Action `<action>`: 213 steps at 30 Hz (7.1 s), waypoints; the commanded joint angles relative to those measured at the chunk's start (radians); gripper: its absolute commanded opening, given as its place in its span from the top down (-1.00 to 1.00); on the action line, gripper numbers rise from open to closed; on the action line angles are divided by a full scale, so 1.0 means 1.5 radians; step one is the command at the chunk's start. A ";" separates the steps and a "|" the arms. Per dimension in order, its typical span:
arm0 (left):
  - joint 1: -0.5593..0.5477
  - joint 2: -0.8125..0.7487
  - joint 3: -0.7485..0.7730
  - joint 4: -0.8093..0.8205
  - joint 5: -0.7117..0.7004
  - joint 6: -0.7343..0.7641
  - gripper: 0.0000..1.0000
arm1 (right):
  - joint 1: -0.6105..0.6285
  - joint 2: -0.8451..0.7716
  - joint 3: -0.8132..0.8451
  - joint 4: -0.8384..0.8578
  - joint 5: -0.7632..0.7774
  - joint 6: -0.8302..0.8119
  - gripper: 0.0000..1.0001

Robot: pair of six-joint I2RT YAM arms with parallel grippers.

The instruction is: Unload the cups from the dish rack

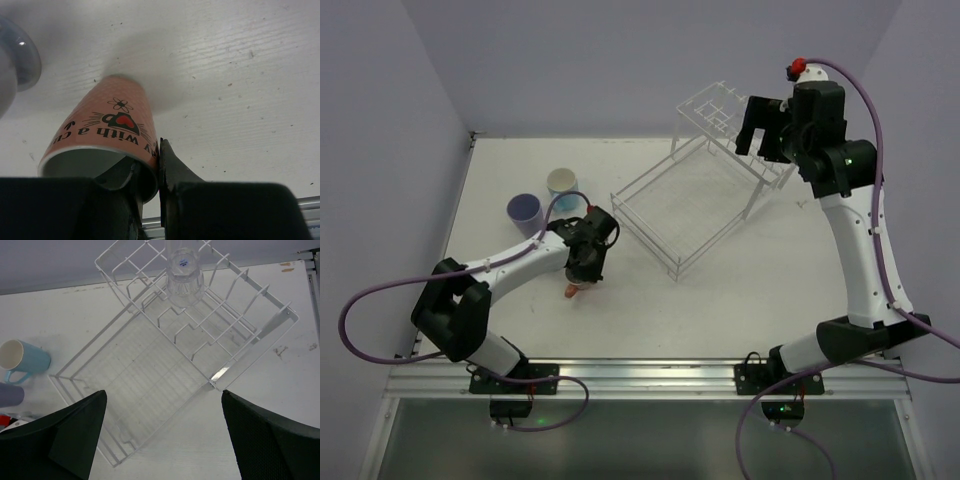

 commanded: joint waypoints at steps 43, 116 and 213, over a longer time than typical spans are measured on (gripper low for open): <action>-0.004 -0.071 0.049 0.026 -0.070 0.010 -0.05 | -0.043 0.340 0.215 0.126 0.075 -0.102 -0.98; -0.004 -0.196 0.283 0.124 0.180 0.022 -0.17 | -0.055 0.271 0.194 0.196 0.027 -0.012 1.00; 0.082 -0.192 0.144 0.122 0.352 -0.004 1.00 | 0.077 -0.165 -0.241 0.162 -0.194 0.095 -0.98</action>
